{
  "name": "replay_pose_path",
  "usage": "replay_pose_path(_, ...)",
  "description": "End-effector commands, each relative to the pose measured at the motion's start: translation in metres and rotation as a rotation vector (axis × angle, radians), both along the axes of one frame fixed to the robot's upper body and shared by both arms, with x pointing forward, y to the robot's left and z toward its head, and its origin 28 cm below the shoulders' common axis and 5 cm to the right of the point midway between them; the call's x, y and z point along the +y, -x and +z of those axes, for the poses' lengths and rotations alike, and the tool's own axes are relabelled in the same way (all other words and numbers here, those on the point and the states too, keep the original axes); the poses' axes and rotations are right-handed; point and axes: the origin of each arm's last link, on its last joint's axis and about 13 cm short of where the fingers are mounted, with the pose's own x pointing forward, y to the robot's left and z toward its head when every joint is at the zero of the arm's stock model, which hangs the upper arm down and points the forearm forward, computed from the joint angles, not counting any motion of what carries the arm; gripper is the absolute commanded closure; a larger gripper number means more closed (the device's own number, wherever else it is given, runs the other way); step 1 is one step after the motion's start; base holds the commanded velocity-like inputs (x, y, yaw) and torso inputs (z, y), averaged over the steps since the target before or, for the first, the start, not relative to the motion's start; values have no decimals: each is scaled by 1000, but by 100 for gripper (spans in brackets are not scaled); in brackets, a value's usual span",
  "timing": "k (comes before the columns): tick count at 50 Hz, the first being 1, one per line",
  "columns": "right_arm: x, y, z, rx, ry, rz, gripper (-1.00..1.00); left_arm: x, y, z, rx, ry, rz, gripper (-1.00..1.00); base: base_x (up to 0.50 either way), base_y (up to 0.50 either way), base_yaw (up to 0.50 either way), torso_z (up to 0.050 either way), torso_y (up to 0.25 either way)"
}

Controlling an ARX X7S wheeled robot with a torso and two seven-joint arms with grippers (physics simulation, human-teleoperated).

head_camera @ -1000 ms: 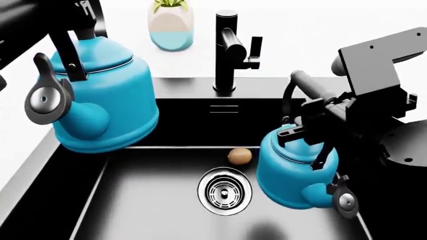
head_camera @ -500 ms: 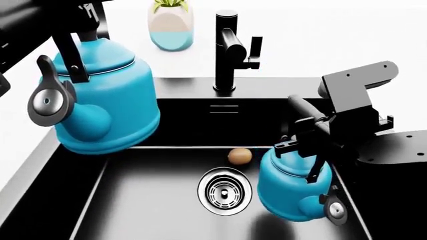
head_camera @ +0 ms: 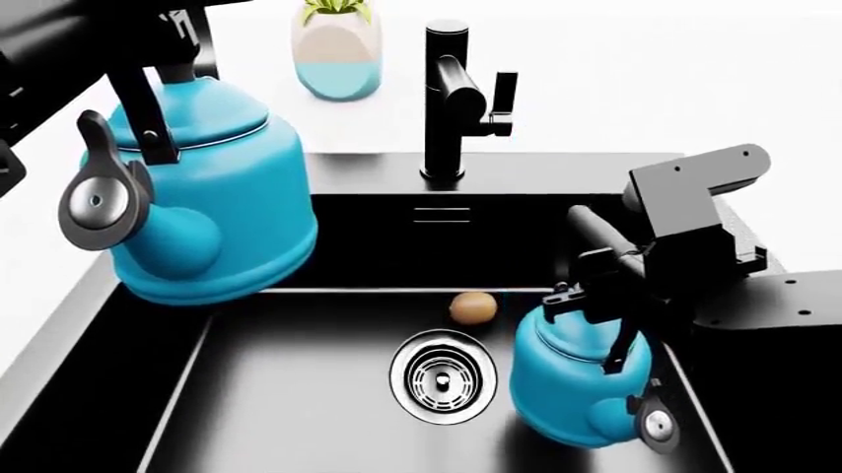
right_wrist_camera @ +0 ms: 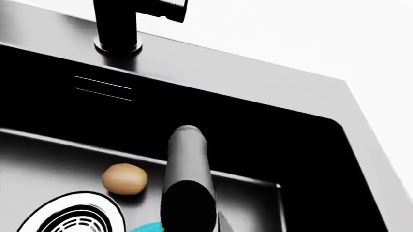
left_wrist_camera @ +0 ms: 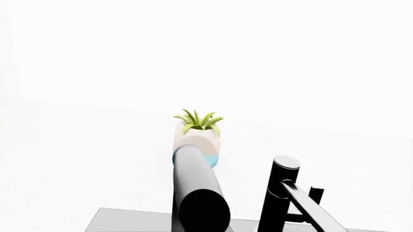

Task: Pick the kettle non electric and kettle non electric and place them in the sink. Then turn on the water.

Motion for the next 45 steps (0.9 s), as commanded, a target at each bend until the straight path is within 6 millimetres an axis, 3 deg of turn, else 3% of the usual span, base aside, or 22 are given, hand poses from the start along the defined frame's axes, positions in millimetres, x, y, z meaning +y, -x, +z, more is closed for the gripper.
replay_pose_path(1, -3, -3, 2, -13, 13, -30, -100, 0, 2, 5, -32, 13, 1, 100, 0, 0, 0, 0, 0)
replay_pose_path(18, -3, -2, 5, -20, 2, -38, -100, 0, 2, 3, -29, 10, -1, 100, 0, 0, 0, 0, 1)
replay_pose_path(35, -3, 13, 58, -177, 18, -67, -100, -8, 2, -5, -5, -6, -40, 100, 0, 0, 0, 1, 1)
replay_pose_path(45, -5, 19, 70, -220, 27, -80, -100, -17, 0, -17, 32, -20, -78, 100, 0, 0, 0, 0, 1)
